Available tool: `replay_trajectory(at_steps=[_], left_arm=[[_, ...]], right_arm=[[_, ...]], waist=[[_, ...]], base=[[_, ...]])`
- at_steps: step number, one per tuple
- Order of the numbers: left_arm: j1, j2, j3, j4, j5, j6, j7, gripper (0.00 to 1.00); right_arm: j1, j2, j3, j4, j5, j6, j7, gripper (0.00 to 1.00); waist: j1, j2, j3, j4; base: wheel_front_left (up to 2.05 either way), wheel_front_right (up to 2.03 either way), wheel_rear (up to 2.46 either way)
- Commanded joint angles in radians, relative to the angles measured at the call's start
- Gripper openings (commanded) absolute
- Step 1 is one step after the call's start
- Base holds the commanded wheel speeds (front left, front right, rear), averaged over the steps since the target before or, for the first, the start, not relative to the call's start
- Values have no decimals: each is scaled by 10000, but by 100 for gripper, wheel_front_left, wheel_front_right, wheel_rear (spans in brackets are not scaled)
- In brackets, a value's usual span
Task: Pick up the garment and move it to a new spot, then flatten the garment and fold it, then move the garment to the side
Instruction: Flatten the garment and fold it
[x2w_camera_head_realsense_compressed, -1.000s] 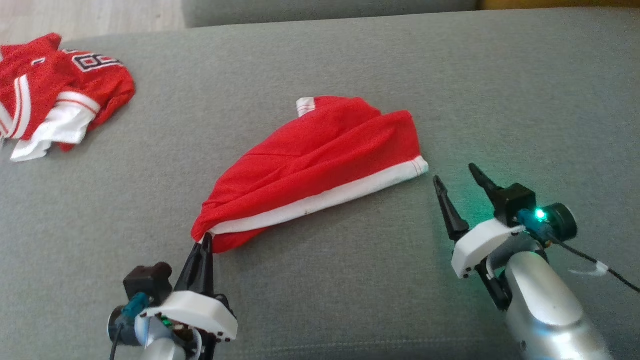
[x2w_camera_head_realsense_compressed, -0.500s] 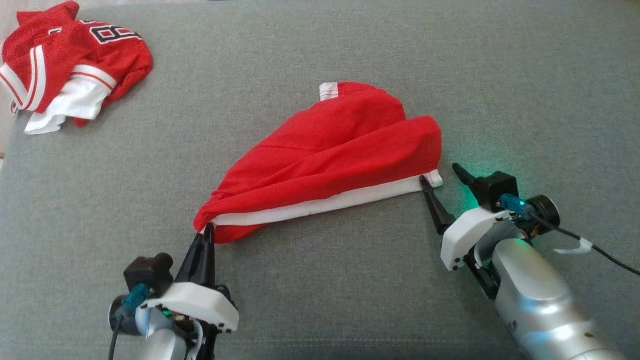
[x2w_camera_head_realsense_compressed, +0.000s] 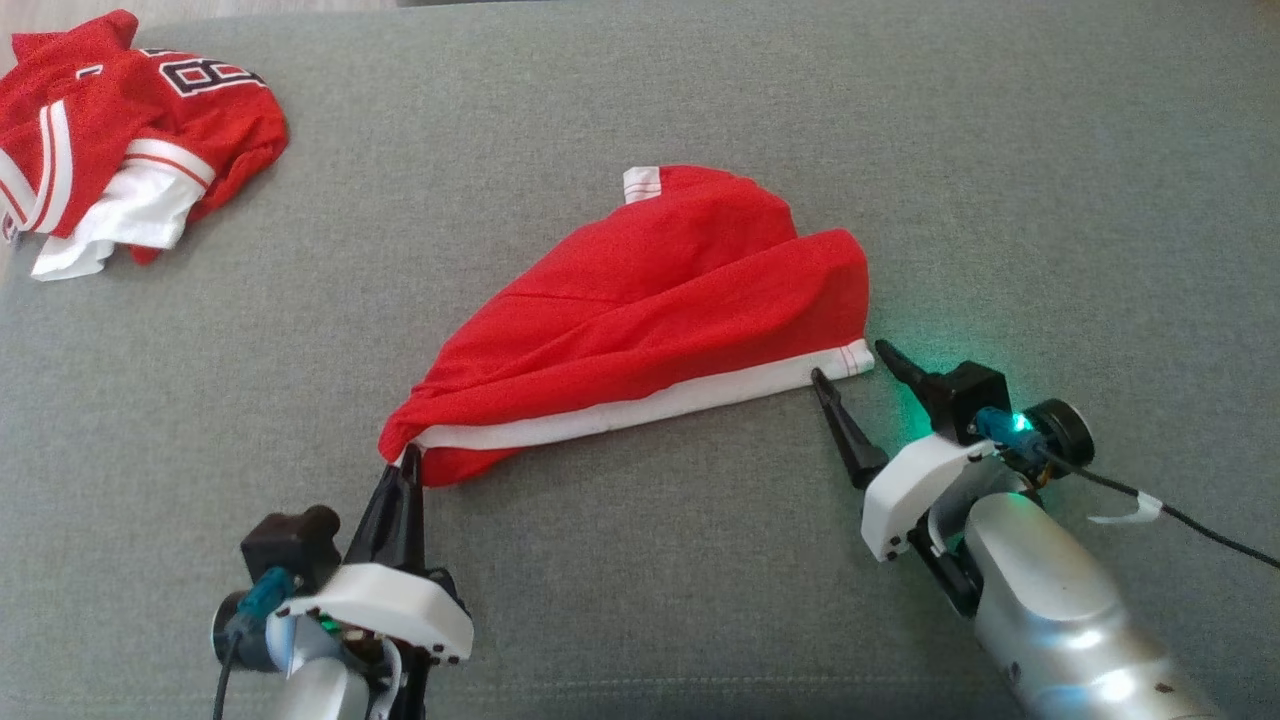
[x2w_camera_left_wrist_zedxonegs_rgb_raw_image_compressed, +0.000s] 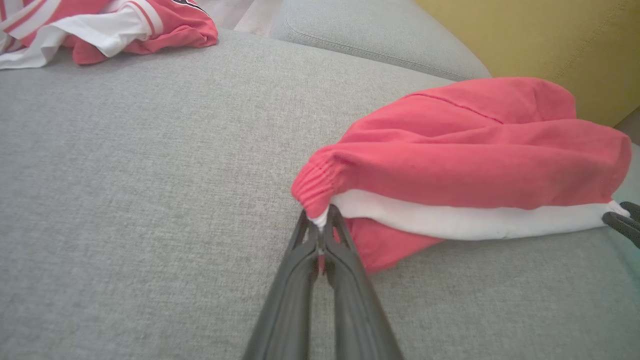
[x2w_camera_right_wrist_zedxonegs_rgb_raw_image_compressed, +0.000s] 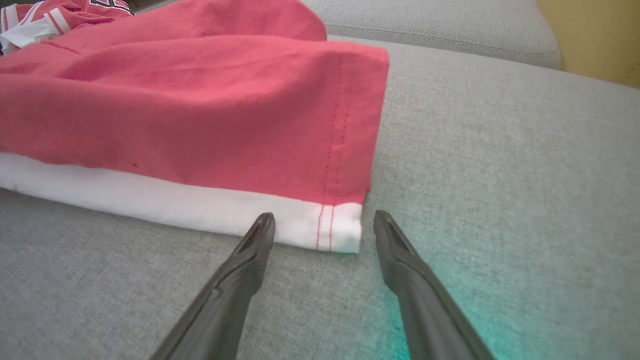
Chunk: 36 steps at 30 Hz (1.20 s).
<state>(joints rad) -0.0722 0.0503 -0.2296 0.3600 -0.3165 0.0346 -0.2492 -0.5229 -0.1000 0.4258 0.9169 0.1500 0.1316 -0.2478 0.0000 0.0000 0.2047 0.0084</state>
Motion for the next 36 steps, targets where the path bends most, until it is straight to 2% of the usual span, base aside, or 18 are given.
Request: replay_trajectory(at_steps=[1,7,9,11,15,18,20,23,30,36], left_arm=[[-244,0,363,-295,117,4,-126,0],[-252,0,316,-254,126,-2,-126,0],[-248,0,313,-244,130,-4,-126,0],[-244,-1,317,-234,136,-8,-126,0],[-212,-1,342,-222,136,-3,-126,0],[-178,-1,360,-222,136,-4,-126,0],[-159,-1,374,-231,139,-8,-126,0],[-150,-1,393,-265,149,-17,-126,0],[-162,-1,490,-568,193,-43,-126,0],[-131,-1,681,-1509,276,-97,-126,0]], right_arm=[[15,185,219,-186,119,-9,-137,100],[-141,209,333,236,264,-9,-138,95],[-208,209,377,379,305,-9,-138,90],[-261,205,408,457,336,-9,-138,79],[-264,220,497,402,386,-9,-138,48],[-212,210,527,252,422,-9,-139,39],[-178,192,537,135,425,-9,-139,28],[-114,140,477,-194,406,-9,-139,0],[168,23,191,-1201,477,-9,-139,0],[765,-174,-80,-2987,856,-9,-139,0]], waist=[[0,0,-1,3],[0,0,-4,67],[0,0,-7,94],[0,0,-15,118],[0,0,-55,113],[0,0,-85,72],[0,0,-103,33],[0,0,-123,-24],[0,0,-252,-137],[0,0,-602,-291]], base=[[0,0,0],[0,0,0],[0,0,0],[0,0,0],[0,0,0],[0,0,0],[0,0,0],[0,0,0],[0,0,0],[0,0,0]])
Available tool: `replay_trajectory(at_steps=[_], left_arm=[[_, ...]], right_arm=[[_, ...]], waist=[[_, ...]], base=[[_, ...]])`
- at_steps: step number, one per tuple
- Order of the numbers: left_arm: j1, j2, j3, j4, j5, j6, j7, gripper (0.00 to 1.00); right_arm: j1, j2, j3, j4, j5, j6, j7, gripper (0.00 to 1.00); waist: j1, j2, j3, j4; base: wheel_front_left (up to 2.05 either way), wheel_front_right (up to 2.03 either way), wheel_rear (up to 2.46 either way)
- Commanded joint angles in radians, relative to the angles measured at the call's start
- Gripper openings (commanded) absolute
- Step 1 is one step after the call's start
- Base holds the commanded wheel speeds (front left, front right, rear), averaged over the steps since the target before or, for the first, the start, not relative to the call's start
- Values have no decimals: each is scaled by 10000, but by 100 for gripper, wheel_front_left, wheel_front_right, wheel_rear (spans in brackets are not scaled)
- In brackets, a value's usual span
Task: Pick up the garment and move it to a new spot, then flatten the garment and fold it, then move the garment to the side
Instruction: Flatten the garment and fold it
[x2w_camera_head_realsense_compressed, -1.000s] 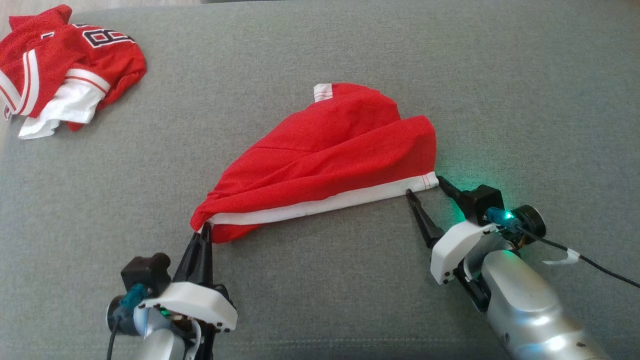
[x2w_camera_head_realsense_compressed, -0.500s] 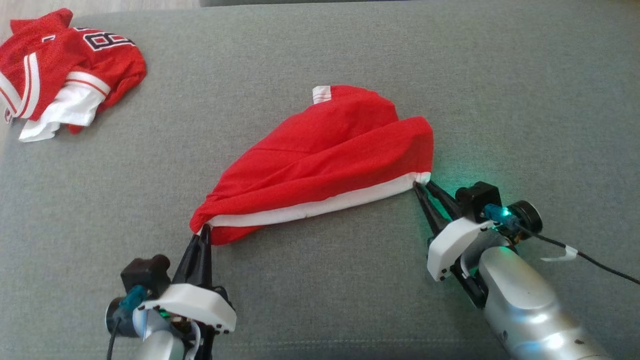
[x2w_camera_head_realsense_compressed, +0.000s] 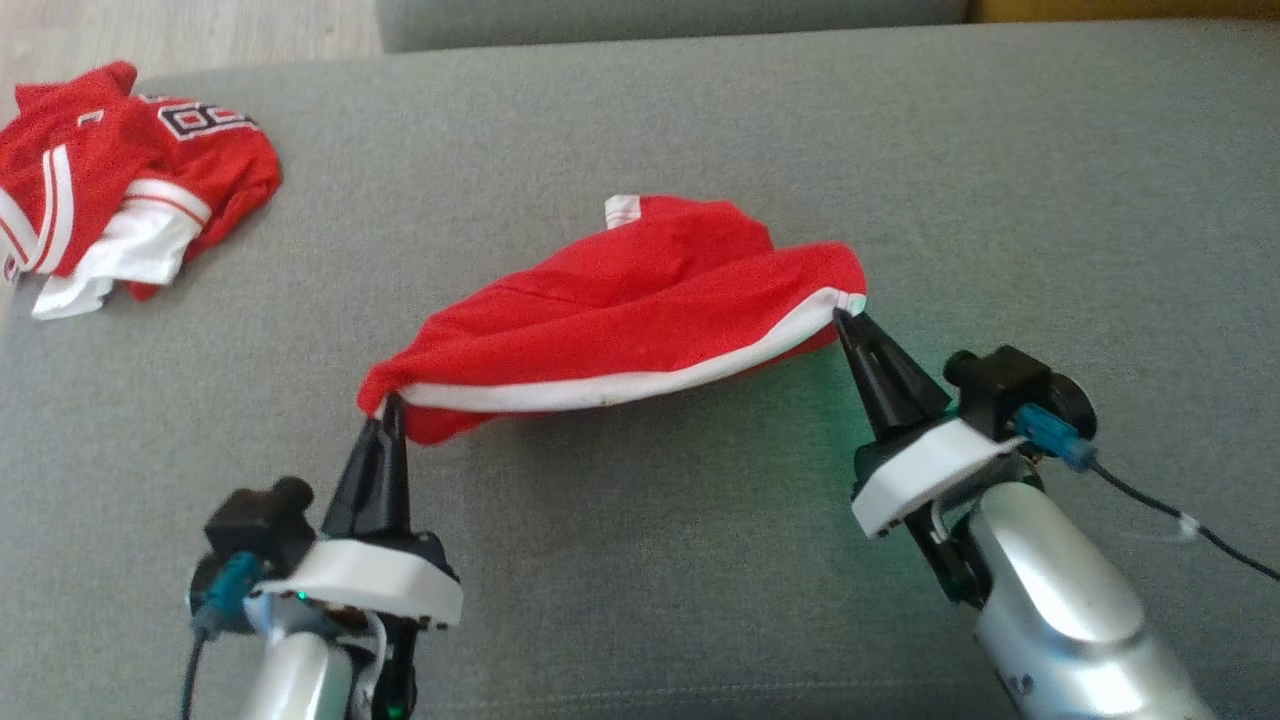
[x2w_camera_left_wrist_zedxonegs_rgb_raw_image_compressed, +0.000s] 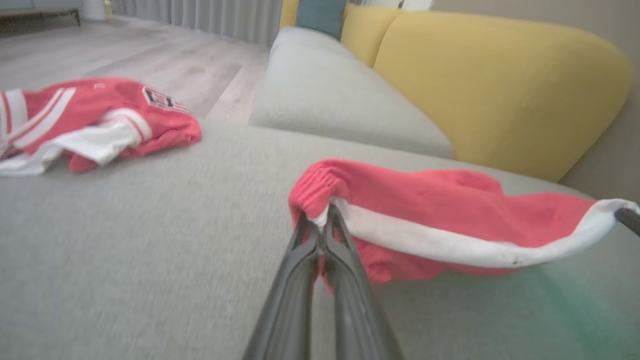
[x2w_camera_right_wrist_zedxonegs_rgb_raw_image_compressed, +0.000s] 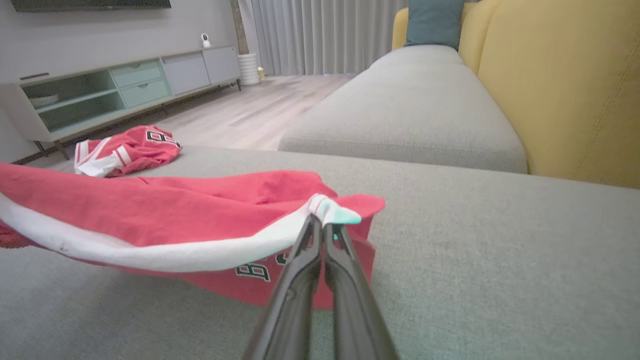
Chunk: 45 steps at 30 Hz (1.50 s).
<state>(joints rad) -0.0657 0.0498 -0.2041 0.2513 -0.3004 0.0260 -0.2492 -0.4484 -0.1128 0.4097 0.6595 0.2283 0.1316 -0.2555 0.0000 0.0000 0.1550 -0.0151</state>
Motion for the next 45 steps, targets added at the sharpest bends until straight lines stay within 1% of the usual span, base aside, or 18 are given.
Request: replay_trajectory(at_steps=[1,7,11,13,18,22,25,28,30,31,33,34,36,39,41,44,45], left_arm=[[-172,5,507,-860,163,-22,-126,0],[-142,46,791,-2356,393,-135,-126,0],[-268,293,895,-3412,537,-265,-121,0],[-424,514,903,-4034,652,-325,-19,0],[-1175,1107,914,-5804,966,-491,668,0],[-1910,1522,840,-6982,1163,-689,1388,0],[-2513,1737,684,-7539,1205,-852,1982,0],[-3058,1881,514,-7631,1123,-994,2532,0],[-3233,1928,459,-7535,1021,-1054,2702,0],[-3561,1963,426,-7094,680,-1140,3053,0],[-3925,2033,457,-6368,315,-1216,3391,0],[-3925,2033,457,-6368,315,-1216,3391,0],[-4439,2120,498,-5575,-41,-1293,3657,0],[-5553,2434,495,-4220,-183,-1397,3800,0],[-6496,2647,383,-3243,-119,-1452,3743,0],[-8095,2854,264,-1690,26,-1494,3554,0],[-8660,2829,346,-1171,11,-1474,3482,0]], right_arm=[[263,-164,15,-1139,193,-9,-62,0],[986,-638,-373,-3477,351,-9,-62,0],[1395,-946,-714,-5038,375,-9,-62,0],[1546,-1121,-879,-5834,320,-9,-24,0],[1749,-1478,-1395,-8058,25,-9,510,0],[1831,-1618,-1844,-9724,-261,-9,994,0],[1849,-1694,-2156,-10733,-444,-9,1339,0],[1879,-1639,-2347,-11309,-346,-9,1746,0],[1859,-1588,-2395,-11360,-219,-9,1896,0],[1690,-1617,-2419,-11298,-135,-9,2105,0],[1425,-1493,-2275,-10933,231,-9,2236,0],[1425,-1493,-2275,-10933,231,-9,2236,0],[903,-1549,-2033,-10340,445,-9,2330,0],[-404,-1537,-1649,-8923,566,-9,2164,0],[-1578,-1353,-1450,-7697,602,-9,1830,0],[-3587,-948,-1288,-5629,112,-9,963,0],[-4237,-736,-1258,-4942,-89,-9,674,0]], waist=[[0,0,-286,-123],[0,0,-936,-370],[0,0,-1424,-572],[0,0,-1649,-668],[0,0,-1952,-900],[0,0,-2047,-1074],[0,0,-2039,-1150],[0,0,-1933,-1220],[0,0,-1855,-1248],[0,0,-1654,-1286],[0,0,-1412,-1335],[0,0,-1412,-1335],[0,0,-985,-1381],[0,0,-290,-1475],[0,0,175,-1554],[0,0,797,-1706],[0,0,1027,-1762]], base=[[0,0,0],[0,0,0],[0,0,0],[0,0,0],[0,0,0],[0,0,0],[0,0,0],[0,0,0],[0,0,0],[0,0,0],[0,0,0],[0,0,0],[0,0,0],[0,0,0],[0,0,0],[0,0,0],[0,0,0]])
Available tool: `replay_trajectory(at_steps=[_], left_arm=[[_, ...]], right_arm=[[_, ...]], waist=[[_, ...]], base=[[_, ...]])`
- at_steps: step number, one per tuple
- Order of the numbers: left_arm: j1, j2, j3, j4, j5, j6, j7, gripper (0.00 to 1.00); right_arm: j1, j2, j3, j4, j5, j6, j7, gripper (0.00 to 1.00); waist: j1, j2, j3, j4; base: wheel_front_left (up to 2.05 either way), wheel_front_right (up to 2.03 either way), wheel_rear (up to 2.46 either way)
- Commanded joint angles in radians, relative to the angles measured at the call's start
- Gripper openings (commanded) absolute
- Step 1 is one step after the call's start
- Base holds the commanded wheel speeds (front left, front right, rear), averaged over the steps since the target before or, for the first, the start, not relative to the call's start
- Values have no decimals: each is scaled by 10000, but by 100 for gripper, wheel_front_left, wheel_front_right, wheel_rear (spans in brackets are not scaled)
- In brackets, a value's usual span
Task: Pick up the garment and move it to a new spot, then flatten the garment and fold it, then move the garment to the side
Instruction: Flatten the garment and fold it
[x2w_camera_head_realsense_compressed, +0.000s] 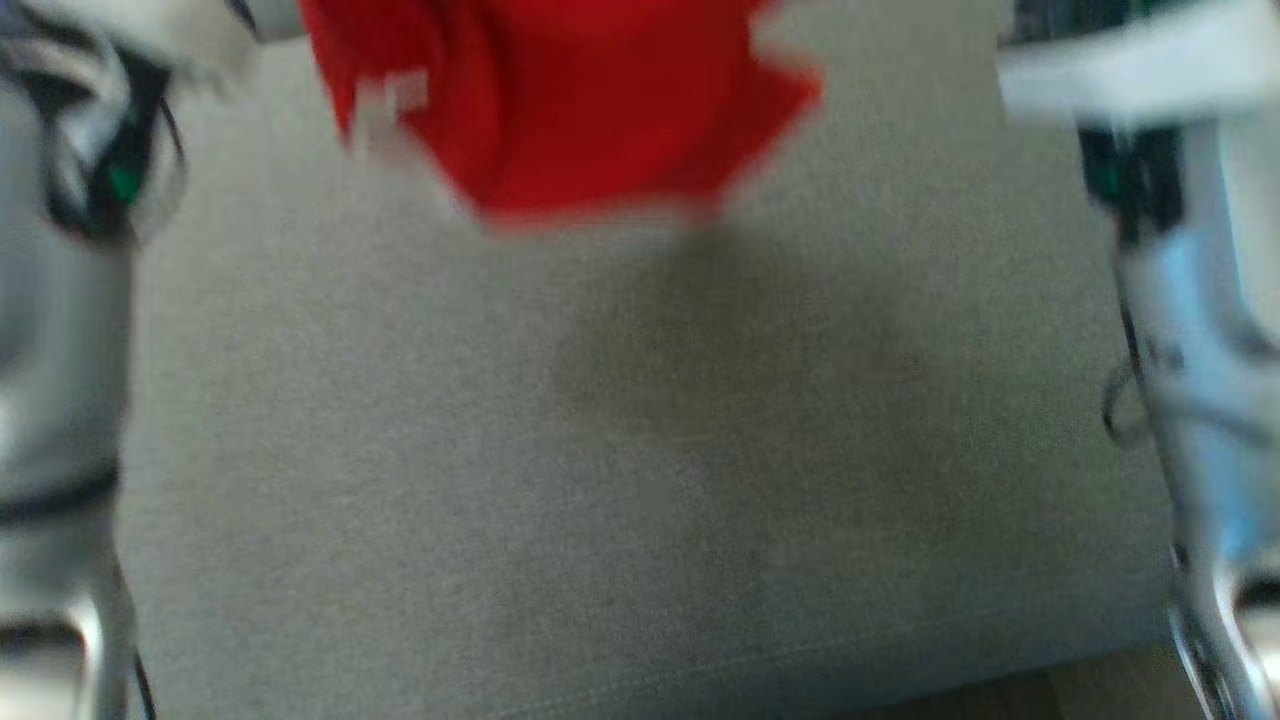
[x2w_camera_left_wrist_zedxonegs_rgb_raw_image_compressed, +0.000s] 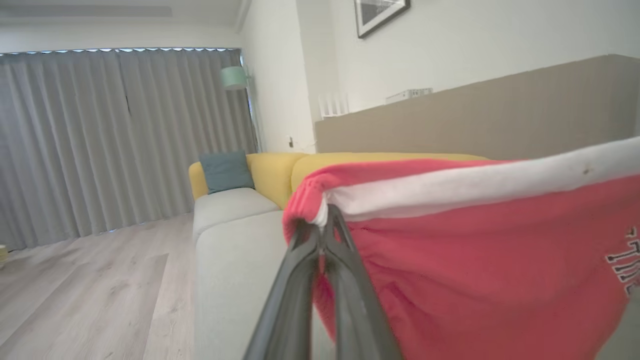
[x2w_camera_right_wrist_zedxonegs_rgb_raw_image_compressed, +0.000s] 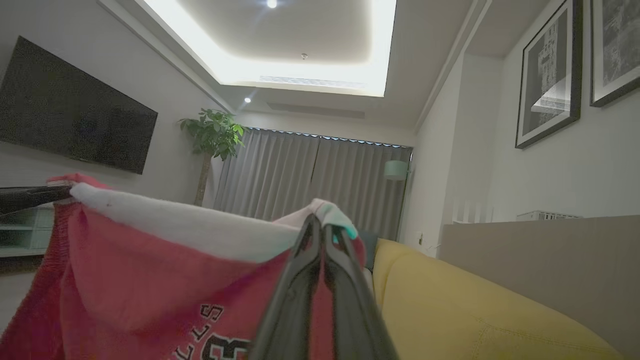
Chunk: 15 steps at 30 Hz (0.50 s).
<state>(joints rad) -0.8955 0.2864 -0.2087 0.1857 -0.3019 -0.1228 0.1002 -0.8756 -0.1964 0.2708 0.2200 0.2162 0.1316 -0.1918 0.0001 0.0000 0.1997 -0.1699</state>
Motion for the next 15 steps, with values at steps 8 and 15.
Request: replay_trajectory(at_steps=[8,15], left_arm=[[-3627,328,459,2603,555,180,-2063,0],[-3122,-48,66,4557,135,20,-2854,0]], right_arm=[[-3015,1409,-335,2360,-1345,-9,-692,0],[-1896,1458,645,2374,-726,-9,-697,0]], waist=[[-1,0,2126,-506],[-1,0,3320,-239]], base=[[0,0,0],[0,0,0]])
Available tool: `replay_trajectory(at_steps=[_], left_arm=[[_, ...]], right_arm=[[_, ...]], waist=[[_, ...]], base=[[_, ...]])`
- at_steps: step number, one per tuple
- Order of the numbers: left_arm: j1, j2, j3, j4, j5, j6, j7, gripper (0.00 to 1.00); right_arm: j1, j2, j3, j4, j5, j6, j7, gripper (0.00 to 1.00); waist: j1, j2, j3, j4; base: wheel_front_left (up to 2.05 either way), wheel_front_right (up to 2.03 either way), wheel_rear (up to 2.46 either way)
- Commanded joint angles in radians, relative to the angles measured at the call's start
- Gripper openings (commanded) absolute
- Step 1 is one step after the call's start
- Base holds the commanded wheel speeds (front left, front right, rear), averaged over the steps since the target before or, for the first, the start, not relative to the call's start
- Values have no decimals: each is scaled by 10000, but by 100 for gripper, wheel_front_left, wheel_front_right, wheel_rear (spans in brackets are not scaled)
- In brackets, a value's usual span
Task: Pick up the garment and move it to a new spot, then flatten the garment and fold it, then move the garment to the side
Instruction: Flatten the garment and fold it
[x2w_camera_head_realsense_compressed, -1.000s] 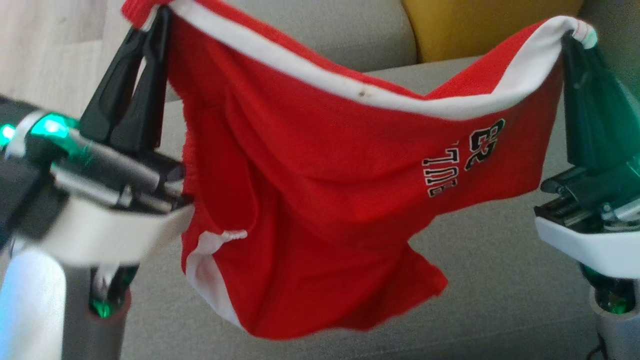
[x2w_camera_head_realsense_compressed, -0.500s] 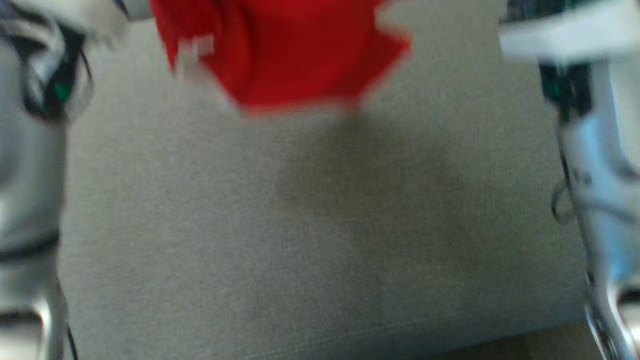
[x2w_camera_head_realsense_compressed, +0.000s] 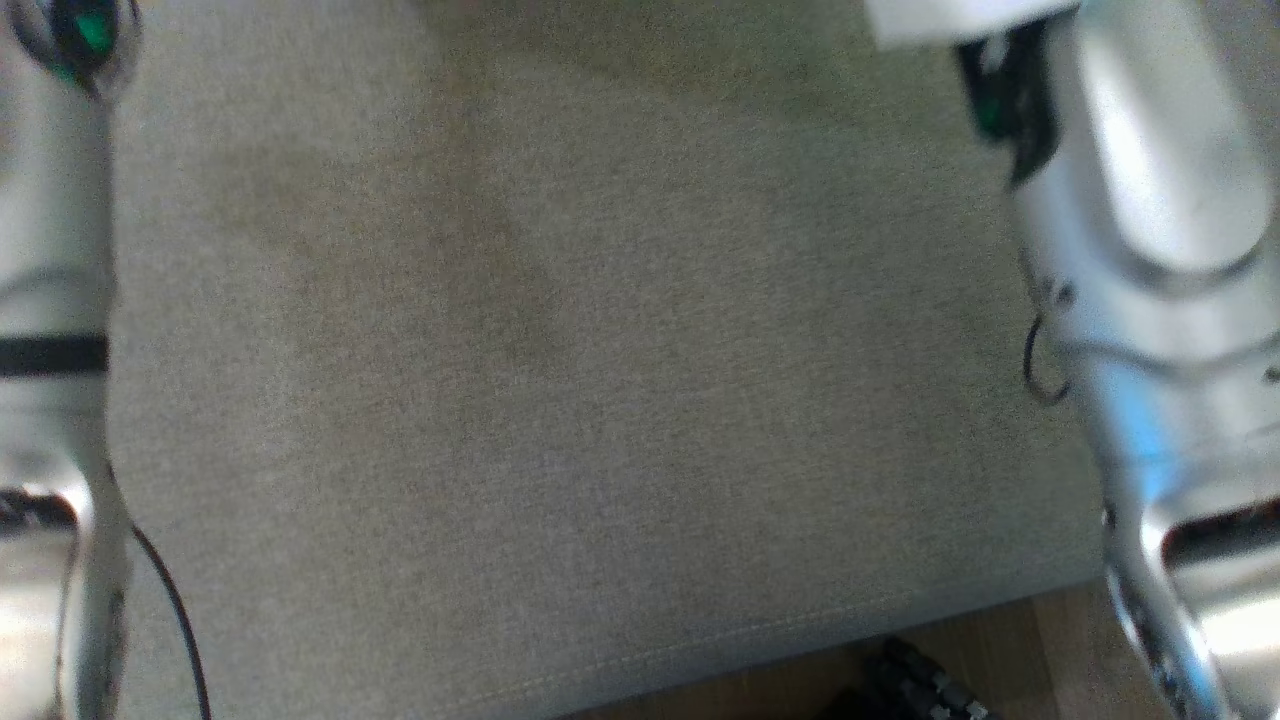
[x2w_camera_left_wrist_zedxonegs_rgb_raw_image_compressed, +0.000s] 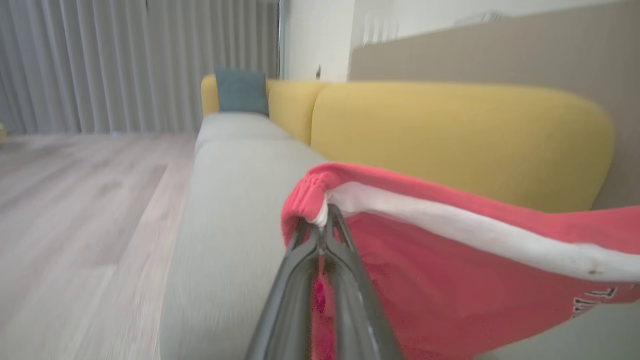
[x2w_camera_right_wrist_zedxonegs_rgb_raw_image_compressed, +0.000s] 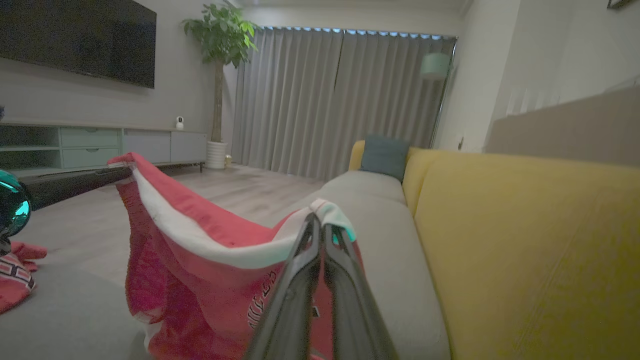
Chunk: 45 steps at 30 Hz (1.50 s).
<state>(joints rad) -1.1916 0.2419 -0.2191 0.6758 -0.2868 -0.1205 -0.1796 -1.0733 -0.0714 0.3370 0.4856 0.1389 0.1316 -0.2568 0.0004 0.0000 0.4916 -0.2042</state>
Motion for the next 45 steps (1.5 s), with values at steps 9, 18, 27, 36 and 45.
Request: replay_trajectory(at_steps=[9,18,27,36,45], left_arm=[[1381,439,-121,-110,-1228,-95,-548,0],[4491,517,-1025,-2583,-2477,-100,-754,0],[8932,410,-1042,-5363,-2518,528,-814,0],[12700,463,-1358,-8264,-2351,1663,-593,0],[14328,501,-1756,-9273,-2760,2049,119,0]], right_arm=[[2522,210,-304,-1681,558,-9,-48,0],[5876,162,-1215,-4181,786,-9,-48,0],[9424,-511,-1461,-6022,907,-9,-49,0],[11961,-1139,-1561,-7485,950,-9,18,0],[13257,-1148,-1822,-7692,1038,-9,673,0]], waist=[[-4,0,369,278],[-4,0,-735,558],[-4,0,-2402,562],[-4,0,-4033,459],[-4,0,-4246,516]], base=[[0,0,0],[0,0,0],[0,0,0],[0,0,0],[0,0,0]])
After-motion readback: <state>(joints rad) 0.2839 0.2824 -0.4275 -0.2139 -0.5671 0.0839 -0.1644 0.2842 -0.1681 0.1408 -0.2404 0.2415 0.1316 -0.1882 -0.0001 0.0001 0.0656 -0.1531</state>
